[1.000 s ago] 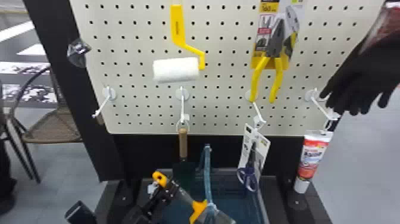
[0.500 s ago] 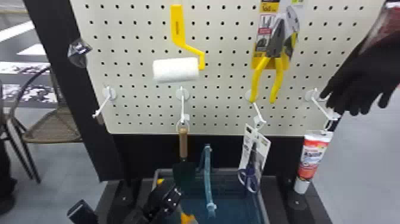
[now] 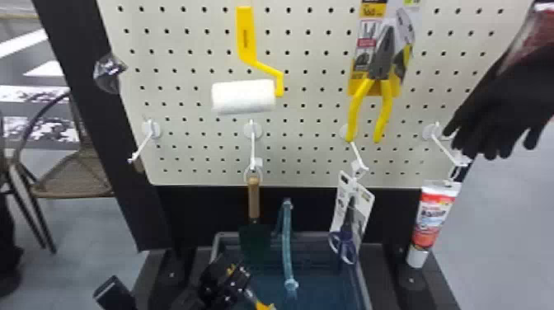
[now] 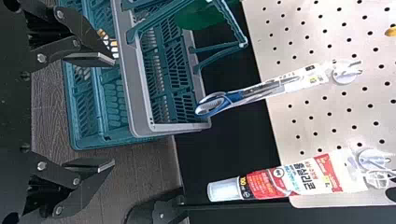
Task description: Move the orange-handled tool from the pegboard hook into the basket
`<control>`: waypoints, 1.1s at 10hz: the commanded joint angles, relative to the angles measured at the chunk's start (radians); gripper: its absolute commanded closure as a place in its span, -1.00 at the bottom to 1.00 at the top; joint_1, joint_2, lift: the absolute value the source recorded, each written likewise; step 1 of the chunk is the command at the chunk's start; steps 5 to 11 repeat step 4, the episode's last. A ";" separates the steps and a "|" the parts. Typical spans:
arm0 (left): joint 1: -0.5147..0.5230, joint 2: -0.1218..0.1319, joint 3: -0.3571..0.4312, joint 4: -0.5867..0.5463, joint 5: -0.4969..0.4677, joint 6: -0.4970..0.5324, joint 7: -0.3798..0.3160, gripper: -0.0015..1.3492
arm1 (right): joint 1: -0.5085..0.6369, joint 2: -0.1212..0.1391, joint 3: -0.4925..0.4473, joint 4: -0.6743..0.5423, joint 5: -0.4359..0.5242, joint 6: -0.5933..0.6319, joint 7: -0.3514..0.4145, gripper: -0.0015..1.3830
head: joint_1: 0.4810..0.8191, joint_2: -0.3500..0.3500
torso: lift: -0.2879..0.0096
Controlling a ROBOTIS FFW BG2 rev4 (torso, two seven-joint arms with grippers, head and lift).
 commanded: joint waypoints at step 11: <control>0.001 0.005 0.001 -0.003 0.005 0.003 0.000 -0.74 | 0.001 0.001 0.000 0.000 0.000 0.000 0.000 -0.27 | -0.60 0.00 | 0.26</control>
